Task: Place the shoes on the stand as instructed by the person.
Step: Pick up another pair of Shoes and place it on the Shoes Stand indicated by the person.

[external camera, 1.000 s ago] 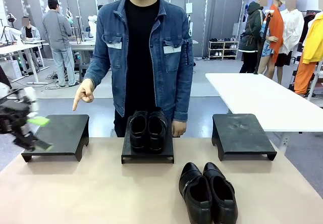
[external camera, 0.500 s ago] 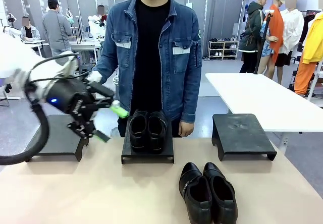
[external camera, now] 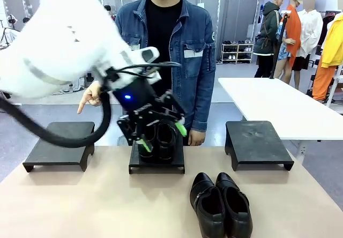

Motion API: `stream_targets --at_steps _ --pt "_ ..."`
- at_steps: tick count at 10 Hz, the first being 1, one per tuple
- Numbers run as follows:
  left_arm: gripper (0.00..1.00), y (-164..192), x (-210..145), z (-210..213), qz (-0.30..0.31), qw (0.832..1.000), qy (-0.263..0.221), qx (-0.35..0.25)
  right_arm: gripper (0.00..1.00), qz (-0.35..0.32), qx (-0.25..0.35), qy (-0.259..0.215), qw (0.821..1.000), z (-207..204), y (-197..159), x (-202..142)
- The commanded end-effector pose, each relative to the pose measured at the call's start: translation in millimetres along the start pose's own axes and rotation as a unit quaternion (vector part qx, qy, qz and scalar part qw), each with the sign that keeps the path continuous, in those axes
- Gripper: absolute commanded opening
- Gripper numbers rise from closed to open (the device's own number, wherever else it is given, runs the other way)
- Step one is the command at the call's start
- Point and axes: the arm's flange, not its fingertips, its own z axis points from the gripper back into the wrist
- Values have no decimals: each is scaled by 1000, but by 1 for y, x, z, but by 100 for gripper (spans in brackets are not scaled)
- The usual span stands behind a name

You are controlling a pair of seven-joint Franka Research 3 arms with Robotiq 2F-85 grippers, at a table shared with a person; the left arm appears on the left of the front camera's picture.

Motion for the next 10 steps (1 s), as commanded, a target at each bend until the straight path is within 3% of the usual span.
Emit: stream_targets --at_steps 1,7,10 --pt "100 -41 25 -33 27 998 -6 61 100 3 5 -4 1000 1 1 1" --pt "100 -101 31 -133 55 993 -25 104 100 3 5 -4 1000 1 1 1" --pt "100 -120 29 -176 34 989 -27 141 100 3 5 -4 1000 1 1 1"
